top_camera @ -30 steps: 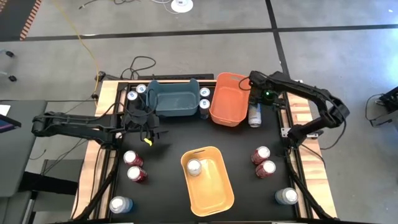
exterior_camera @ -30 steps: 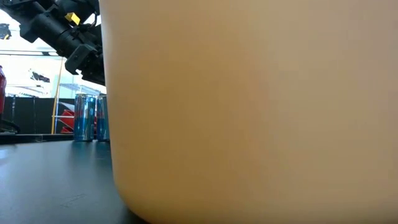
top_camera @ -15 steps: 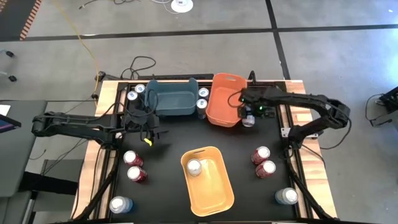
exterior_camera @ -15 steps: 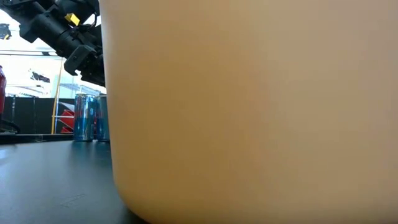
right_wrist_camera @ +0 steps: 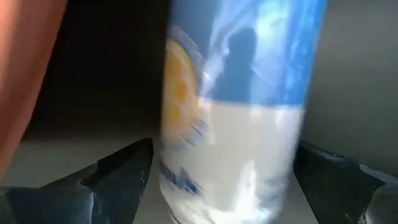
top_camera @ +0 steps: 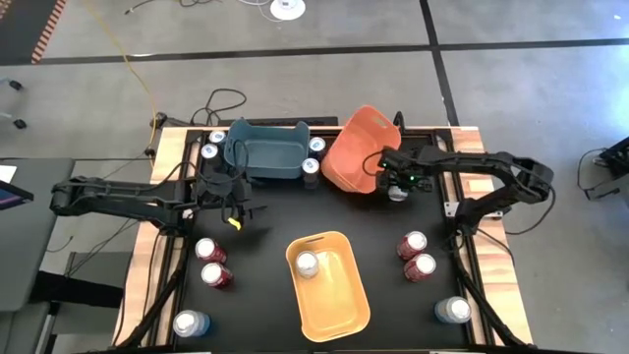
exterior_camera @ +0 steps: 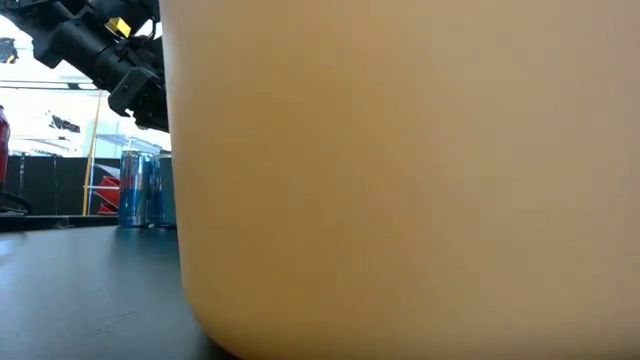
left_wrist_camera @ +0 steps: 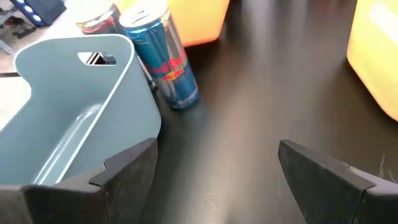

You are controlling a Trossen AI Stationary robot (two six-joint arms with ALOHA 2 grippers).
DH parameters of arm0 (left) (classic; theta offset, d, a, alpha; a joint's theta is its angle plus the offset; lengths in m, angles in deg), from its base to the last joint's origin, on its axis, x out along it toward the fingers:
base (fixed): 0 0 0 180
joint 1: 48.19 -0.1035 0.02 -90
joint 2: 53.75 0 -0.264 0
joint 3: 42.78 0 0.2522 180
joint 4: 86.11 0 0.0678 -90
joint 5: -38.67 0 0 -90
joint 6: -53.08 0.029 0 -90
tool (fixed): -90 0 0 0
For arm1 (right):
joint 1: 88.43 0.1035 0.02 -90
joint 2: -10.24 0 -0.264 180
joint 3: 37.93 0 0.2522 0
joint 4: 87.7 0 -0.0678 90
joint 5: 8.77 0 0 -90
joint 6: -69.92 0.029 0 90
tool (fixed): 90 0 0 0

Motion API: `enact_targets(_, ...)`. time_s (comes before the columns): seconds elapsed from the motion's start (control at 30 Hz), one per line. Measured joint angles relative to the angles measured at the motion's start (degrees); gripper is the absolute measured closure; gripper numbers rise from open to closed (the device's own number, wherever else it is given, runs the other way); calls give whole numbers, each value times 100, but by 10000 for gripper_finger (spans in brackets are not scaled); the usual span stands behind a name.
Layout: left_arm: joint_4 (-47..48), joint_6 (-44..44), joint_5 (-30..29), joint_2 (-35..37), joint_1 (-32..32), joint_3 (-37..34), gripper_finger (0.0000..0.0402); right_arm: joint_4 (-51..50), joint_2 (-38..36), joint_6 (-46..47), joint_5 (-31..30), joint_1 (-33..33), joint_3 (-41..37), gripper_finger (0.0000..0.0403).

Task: Sort soda cans
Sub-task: Put the blue white soda can into the yellow bin

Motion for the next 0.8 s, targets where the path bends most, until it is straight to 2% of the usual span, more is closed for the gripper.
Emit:
enact_targets(0.23,10,37,0,0,0,0,69,57,-130,-81,-121,-335,6,9)
enact_targets(0.5,71,39,0,0,0,-2,69,58,121,-104,-121,-468,13,18)
enact_targets(0.63,70,42,0,0,0,-2,69,-4,227,-152,-121,-453,10,51)
enact_targets(0.8,57,44,0,0,0,-2,69,-233,219,-147,-123,-454,21,119)
